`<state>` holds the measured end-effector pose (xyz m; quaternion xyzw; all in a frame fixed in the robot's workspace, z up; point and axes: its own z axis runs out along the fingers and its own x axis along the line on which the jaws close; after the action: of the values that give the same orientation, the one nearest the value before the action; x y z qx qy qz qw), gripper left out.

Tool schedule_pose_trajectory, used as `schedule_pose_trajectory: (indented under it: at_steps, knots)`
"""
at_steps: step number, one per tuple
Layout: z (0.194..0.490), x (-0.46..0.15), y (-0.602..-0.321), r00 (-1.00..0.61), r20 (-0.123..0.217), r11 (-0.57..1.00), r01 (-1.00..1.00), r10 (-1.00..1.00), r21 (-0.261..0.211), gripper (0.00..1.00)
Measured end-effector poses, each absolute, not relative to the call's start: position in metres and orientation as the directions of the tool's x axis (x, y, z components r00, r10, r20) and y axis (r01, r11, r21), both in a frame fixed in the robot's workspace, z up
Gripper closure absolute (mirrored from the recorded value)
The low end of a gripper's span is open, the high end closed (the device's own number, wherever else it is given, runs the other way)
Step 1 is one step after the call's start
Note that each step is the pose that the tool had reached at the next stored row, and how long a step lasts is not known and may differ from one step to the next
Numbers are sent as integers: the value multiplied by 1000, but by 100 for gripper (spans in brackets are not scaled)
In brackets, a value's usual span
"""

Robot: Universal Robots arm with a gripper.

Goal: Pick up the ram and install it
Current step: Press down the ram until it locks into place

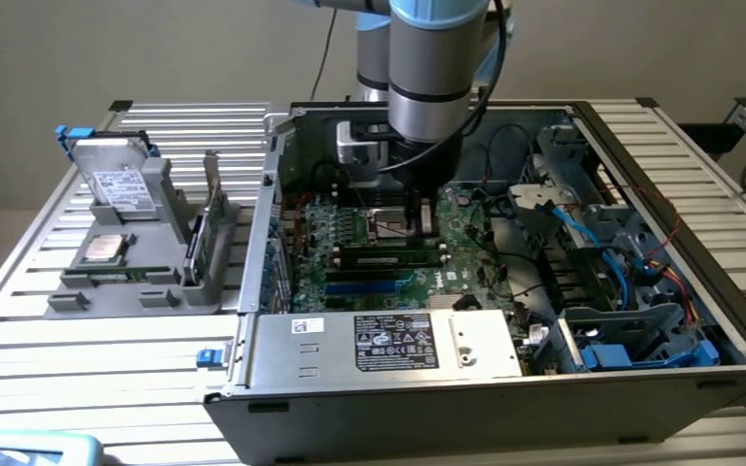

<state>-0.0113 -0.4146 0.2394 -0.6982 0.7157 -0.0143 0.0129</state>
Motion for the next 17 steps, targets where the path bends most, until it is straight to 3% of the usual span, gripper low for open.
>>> schedule_pose_trajectory:
  at_steps: [17]
  knots:
    - [239, -42, -414, -66, 2, 66, -997, -998, -38, 89]
